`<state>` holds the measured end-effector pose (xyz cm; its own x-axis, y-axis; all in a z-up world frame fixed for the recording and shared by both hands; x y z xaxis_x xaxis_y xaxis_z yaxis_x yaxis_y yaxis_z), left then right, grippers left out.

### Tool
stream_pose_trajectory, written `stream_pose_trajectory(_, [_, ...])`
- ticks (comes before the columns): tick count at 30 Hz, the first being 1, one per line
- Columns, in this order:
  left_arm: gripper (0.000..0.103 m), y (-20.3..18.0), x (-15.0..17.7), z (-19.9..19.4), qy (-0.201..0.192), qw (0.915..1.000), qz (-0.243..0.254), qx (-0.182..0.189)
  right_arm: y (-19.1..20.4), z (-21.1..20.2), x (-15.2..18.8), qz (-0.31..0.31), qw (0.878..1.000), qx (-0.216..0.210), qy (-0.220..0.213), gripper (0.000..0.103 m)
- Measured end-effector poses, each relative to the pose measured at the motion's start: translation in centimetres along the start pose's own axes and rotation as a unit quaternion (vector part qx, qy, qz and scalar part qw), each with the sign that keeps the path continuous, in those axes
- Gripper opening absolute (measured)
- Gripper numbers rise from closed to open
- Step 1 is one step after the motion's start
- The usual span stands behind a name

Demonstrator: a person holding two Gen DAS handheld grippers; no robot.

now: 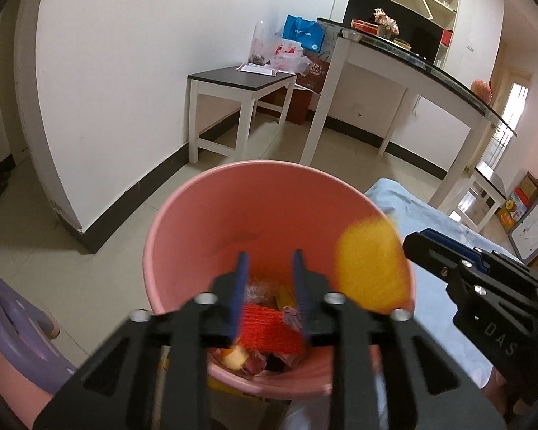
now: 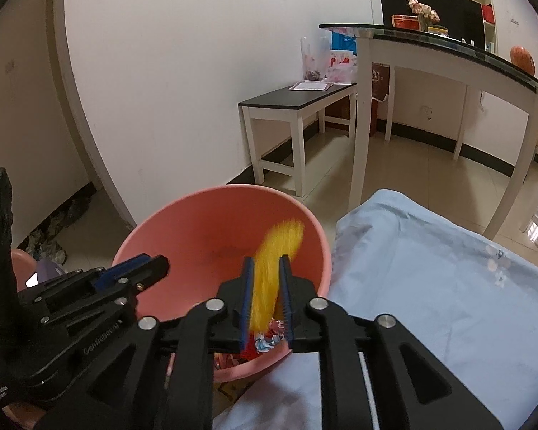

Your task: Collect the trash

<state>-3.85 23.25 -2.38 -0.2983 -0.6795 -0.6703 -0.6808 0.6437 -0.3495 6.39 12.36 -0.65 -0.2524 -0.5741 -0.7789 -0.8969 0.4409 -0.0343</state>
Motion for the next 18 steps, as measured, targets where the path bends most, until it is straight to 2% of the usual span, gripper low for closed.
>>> stream_pose_trajectory(2, [0.034,-0.1,0.0,-0.2,-0.001,1.0000,0.002,0.002,0.0,-0.4,0.0,0.002,1.000,-0.002,-0.004,0.035])
stream_pose_trajectory(8, [0.034,-0.8,0.0,-1.1,-0.007,0.9999,0.009,0.005,0.0,-2.3,-0.1,0.004,1.000,-0.008,-0.015,0.037])
stream_pose_trajectory(18, [0.034,-3.1,0.6,-4.3,-0.024,0.9990,0.032,0.019,-0.9,-7.7,0.9,0.006,0.999,0.008,-0.040,0.051])
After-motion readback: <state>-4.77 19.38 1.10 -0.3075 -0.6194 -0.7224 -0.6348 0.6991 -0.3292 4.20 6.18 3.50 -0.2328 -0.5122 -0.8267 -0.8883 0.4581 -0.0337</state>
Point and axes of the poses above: each gripper's, at about its wrist camera, not at the fingertips, and z roughly the way its jaws point, y to its left, x to its underside, the point moved 1 cm from there along z, roughly the way its jaws point, and after that the axes turned 14 degrees about -z, right-handed, at the moved point
